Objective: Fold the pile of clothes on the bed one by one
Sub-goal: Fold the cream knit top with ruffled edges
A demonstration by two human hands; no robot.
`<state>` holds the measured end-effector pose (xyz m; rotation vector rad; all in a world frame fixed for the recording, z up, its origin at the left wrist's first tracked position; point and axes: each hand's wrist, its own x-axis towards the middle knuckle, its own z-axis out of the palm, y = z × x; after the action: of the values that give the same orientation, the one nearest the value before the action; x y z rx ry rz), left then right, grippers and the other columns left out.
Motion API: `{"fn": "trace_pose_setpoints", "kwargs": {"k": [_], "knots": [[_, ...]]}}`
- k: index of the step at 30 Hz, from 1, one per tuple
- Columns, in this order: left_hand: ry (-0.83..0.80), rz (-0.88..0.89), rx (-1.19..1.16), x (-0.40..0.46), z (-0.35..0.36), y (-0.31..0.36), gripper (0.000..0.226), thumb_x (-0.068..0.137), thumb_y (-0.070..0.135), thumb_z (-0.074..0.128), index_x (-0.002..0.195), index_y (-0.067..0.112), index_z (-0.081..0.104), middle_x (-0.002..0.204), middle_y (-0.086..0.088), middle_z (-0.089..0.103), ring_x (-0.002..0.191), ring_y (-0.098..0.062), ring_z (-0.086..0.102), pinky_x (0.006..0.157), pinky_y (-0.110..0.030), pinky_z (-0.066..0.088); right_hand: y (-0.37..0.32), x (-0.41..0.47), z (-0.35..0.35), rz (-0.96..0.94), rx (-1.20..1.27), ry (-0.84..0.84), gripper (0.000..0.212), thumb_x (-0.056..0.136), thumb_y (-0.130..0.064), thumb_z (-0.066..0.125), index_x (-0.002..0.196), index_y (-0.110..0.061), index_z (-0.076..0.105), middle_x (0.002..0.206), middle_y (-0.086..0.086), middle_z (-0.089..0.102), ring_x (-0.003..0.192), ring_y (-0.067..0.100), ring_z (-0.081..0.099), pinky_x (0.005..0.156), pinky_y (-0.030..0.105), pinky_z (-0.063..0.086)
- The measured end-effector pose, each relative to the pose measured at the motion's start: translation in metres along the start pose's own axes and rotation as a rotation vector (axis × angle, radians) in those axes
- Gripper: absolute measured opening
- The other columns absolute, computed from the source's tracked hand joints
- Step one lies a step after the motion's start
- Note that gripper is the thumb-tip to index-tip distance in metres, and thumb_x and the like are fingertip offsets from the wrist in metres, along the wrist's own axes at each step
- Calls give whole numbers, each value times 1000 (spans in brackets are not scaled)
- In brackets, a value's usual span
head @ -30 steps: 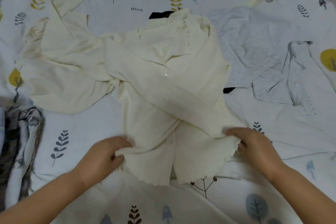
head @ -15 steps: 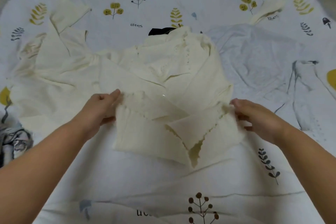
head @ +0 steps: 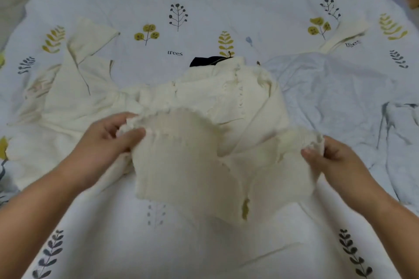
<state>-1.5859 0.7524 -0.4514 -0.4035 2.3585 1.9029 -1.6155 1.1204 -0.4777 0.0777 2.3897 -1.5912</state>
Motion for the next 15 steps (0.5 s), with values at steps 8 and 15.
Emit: {"fn": "trace_pose_setpoints", "kwargs": {"k": [8, 15], "knots": [[427, -232, 5, 100, -18, -13, 32, 92, 20, 54, 122, 9, 54, 97, -9, 62, 85, -27, 62, 88, -40, 53, -39, 108, 23, 56, -58, 246, 26, 93, -29, 54, 118, -23, 55, 111, 4, 60, 96, 16, 57, 86, 34, 46], [421, -176, 690, 88, 12, -33, 38, 82, 47, 61, 90, 10, 56, 81, 0, 55, 75, -19, 51, 67, -30, 36, -6, 103, 50, 289, -509, 221, 56, 88, -41, 57, 130, -7, 42, 126, 17, 48, 110, 33, 49, 88, 40, 41]]}}
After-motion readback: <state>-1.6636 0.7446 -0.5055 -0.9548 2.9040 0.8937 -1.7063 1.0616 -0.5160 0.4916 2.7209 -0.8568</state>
